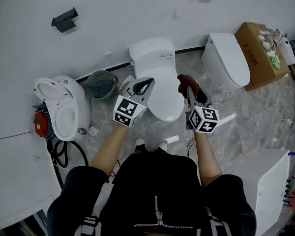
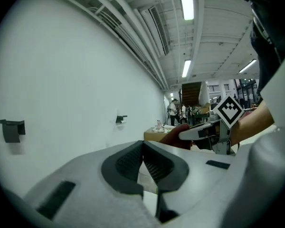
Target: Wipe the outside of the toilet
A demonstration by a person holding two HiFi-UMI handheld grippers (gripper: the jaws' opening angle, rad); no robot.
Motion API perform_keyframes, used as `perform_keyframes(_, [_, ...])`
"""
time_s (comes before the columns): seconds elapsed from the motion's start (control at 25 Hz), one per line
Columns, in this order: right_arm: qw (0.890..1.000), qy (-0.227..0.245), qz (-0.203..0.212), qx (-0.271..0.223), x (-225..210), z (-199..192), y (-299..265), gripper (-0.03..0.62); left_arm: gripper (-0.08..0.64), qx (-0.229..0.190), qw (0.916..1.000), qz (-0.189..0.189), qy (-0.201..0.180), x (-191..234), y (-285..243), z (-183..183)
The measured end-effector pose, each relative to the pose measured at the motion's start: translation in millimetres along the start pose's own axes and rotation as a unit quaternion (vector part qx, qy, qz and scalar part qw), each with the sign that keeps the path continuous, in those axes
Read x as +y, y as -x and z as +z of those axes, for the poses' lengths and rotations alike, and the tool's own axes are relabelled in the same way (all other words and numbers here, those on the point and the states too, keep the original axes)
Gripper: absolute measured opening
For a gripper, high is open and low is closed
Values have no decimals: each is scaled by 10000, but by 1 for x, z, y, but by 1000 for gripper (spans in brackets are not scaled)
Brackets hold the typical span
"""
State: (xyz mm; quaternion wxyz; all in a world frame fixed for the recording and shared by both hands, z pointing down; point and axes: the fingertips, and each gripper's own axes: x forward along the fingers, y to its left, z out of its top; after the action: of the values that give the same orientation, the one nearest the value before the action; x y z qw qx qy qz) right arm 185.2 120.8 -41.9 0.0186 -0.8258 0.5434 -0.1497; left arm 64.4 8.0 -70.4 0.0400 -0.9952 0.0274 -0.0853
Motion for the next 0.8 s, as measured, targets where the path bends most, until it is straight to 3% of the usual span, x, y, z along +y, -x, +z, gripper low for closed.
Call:
perform_keyframes(0.28, [9990,170,251,-320,29,32,10,110,0,-169,9998,28,-67,5,13,19])
perform_keyframes(0.8, [9991,185,337,-169,48,13,18,109,0,-89,9999,47,26,4,29,5])
